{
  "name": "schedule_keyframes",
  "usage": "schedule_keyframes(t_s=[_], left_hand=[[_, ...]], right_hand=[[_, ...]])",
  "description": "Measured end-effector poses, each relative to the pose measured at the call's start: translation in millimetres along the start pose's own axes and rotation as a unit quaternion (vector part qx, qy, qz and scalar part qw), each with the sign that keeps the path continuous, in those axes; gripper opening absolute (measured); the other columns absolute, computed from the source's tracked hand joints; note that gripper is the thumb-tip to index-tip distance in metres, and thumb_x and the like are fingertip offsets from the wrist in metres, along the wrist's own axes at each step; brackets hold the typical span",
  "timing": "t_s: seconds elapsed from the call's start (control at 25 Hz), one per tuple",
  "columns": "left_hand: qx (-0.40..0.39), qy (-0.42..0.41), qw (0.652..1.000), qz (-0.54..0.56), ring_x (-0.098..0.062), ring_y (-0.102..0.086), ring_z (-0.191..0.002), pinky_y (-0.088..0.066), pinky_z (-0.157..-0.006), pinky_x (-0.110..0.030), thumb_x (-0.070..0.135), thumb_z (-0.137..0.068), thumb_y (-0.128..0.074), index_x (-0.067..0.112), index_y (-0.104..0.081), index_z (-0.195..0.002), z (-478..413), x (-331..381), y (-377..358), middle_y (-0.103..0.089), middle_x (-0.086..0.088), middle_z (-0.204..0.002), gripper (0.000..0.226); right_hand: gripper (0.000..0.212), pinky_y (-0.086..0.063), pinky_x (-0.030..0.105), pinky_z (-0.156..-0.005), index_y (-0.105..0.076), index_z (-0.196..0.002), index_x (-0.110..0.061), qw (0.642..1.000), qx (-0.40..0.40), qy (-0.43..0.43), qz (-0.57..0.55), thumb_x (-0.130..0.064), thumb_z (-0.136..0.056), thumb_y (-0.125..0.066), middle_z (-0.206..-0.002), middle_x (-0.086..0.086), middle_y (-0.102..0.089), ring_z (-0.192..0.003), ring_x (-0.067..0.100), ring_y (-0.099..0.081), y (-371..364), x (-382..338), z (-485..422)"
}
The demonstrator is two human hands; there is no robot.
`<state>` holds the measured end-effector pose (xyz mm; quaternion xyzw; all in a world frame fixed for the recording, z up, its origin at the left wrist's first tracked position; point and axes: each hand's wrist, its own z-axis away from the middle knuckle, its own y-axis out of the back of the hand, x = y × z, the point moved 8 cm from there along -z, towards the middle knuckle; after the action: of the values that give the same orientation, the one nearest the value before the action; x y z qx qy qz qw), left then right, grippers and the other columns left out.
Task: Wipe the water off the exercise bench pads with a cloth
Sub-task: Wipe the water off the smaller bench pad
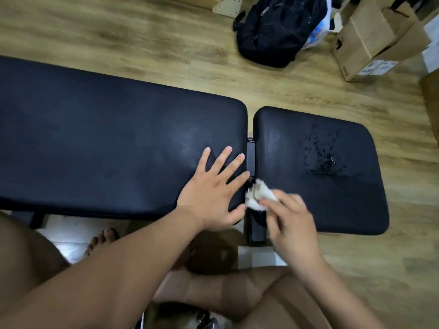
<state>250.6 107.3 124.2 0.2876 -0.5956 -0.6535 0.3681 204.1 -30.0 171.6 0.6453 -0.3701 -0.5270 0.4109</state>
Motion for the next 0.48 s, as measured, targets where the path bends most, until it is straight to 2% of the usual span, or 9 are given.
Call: schedule_keyframes(t_s=[0.08, 0.2, 0.28, 0.4, 0.48], left_hand=[[0.000, 0.001, 1.000, 0.002, -0.031, 0.015, -0.151, 0.006, -0.116, -0.063, 0.067, -0.089, -0.017, 0.031, -0.021, -0.155, 0.6, 0.7, -0.8, 0.001, -0.003, -0.167, 0.075], [0.003, 0.000, 1.000, -0.001, -0.031, 0.013, -0.151, 0.006, -0.116, -0.063, 0.068, -0.090, -0.018, 0.031, -0.021, -0.155, 0.0, 0.8, 0.7, 0.000, -0.003, -0.167, 0.075], [0.000, 0.000, 1.000, 0.005, -0.031, 0.014, -0.151, 0.005, -0.116, -0.063, 0.068, -0.090, -0.019, 0.031, -0.021, -0.155, -0.6, 0.5, 1.0, 0.000, -0.003, -0.167, 0.075], [0.007, -0.002, 1.000, 0.004, -0.031, 0.012, -0.152, 0.003, -0.116, -0.063, 0.068, -0.090, -0.019, 0.030, -0.023, -0.154, -0.5, 1.4, 1.4, -0.002, -0.004, -0.166, 0.075], [0.012, -0.002, 1.000, 0.009, -0.031, 0.010, -0.152, 0.002, -0.117, -0.062, 0.068, -0.090, -0.020, 0.027, -0.020, -0.155, -0.3, 0.1, 1.2, -0.004, -0.003, -0.166, 0.077]], right_hand=[[0.032, -0.044, 0.024, -0.074, -0.074, -0.097, -0.014, 1.000, 0.006, 0.002, 0.000, -0.015, -0.081, -0.046, -0.101, 0.003, -0.064, -0.091, 0.023, -0.057, -2.8, -2.4, 6.3], [0.030, -0.052, 0.036, -0.071, -0.073, -0.098, -0.011, 0.998, 0.036, -0.022, 0.038, -0.002, -0.079, -0.052, -0.092, 0.011, -0.061, -0.085, 0.035, -0.059, -3.1, 7.4, -50.1], [0.035, -0.051, 0.041, -0.076, -0.073, -0.103, -0.011, 0.995, 0.042, -0.054, 0.078, 0.004, -0.080, -0.051, -0.096, 0.017, -0.060, -0.091, 0.040, -0.056, -5.8, 17.2, -108.1], [0.042, -0.050, 0.037, -0.086, -0.070, -0.113, -0.015, 0.988, 0.011, -0.122, 0.098, 0.003, -0.084, -0.045, -0.109, 0.019, -0.061, -0.101, 0.040, -0.057, -14.1, 39.5, -194.9], [0.040, -0.050, 0.034, -0.085, -0.070, -0.112, -0.013, 0.986, 0.002, -0.139, 0.094, 0.002, -0.084, -0.045, -0.109, 0.019, -0.061, -0.102, 0.039, -0.058, -17.7, 45.2, -225.2]])
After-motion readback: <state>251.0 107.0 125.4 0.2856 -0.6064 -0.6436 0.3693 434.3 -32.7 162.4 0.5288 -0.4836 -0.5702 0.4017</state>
